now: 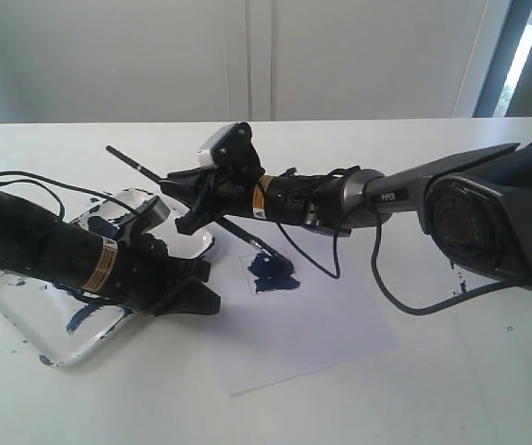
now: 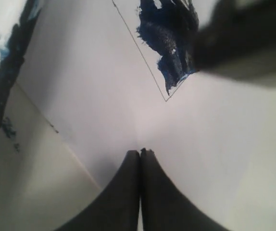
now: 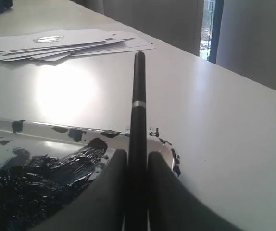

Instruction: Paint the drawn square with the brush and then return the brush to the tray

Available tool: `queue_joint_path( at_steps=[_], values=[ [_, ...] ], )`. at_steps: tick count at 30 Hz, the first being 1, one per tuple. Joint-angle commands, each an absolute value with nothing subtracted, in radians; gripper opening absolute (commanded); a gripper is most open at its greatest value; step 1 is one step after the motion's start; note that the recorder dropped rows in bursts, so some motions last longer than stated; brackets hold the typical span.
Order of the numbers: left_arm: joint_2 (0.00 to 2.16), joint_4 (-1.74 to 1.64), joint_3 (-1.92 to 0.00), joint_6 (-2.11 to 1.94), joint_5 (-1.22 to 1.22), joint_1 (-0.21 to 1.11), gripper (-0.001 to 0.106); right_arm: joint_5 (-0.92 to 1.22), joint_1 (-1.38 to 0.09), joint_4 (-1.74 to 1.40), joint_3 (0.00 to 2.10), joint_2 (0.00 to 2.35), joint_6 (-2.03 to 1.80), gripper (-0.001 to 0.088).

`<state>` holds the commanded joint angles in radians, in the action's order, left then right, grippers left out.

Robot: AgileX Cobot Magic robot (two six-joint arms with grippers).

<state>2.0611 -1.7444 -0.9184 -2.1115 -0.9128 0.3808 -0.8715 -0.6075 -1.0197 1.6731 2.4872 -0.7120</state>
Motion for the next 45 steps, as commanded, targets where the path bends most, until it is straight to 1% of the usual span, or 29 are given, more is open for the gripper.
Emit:
queue_joint_path(
  at_steps=[11, 18, 23, 26, 27, 29, 32, 36, 40, 45],
  values=[
    [2.061, -1.744, -0.918, -2.112, -0.911, 0.381, 0.005, -0.989, -0.608, -0.999, 1.673, 2.445, -0.714, 0.0],
    [2.061, -1.744, -0.918, -2.112, -0.911, 0.381, 0.005, -0.911, -0.608, -0.977, 1.673, 2.434, -0.676, 0.0],
    [2.061, -1.744, -0.918, -2.112, -0.911, 0.381, 0.005, -0.902, -0.612, -0.925, 1.673, 2.436, -0.646, 0.0],
    [2.061, -1.744, -0.918, -2.112, -0.911, 0.381, 0.005, -0.867, -0.64, -0.905, 1.673, 2.443, -0.593, 0.0],
    [2.061, -1.744, -0.918, -2.112, -0.911, 0.381, 0.005, -0.86, -0.646, -0.891, 1.673, 2.447, -0.575, 0.0],
    [2.061, -1.744, -0.918, -2.112, -0.916, 0.381, 0.005, -0.824, -0.667, -0.767, 1.673, 2.478, -0.523, 0.0],
    [2.061, -1.744, -0.918, -2.112, -0.916, 0.381, 0.005, -0.855, -0.667, -0.707, 1.675, 2.506, -0.518, 0.0],
    [2.061, -1.744, -0.918, -2.112, -0.916, 0.381, 0.005, -0.87, -0.668, -0.707, 1.687, 2.517, -0.526, 0.0],
    [2.061, -1.744, -0.918, -2.112, -0.916, 0.381, 0.005, -0.933, -0.675, -0.683, 1.687, 2.517, -0.526, 0.0],
    [2.061, -1.744, -0.918, -2.112, -0.916, 0.381, 0.005, -0.931, -0.68, -0.642, 1.69, 2.517, -0.524, 0.0]
  ],
)
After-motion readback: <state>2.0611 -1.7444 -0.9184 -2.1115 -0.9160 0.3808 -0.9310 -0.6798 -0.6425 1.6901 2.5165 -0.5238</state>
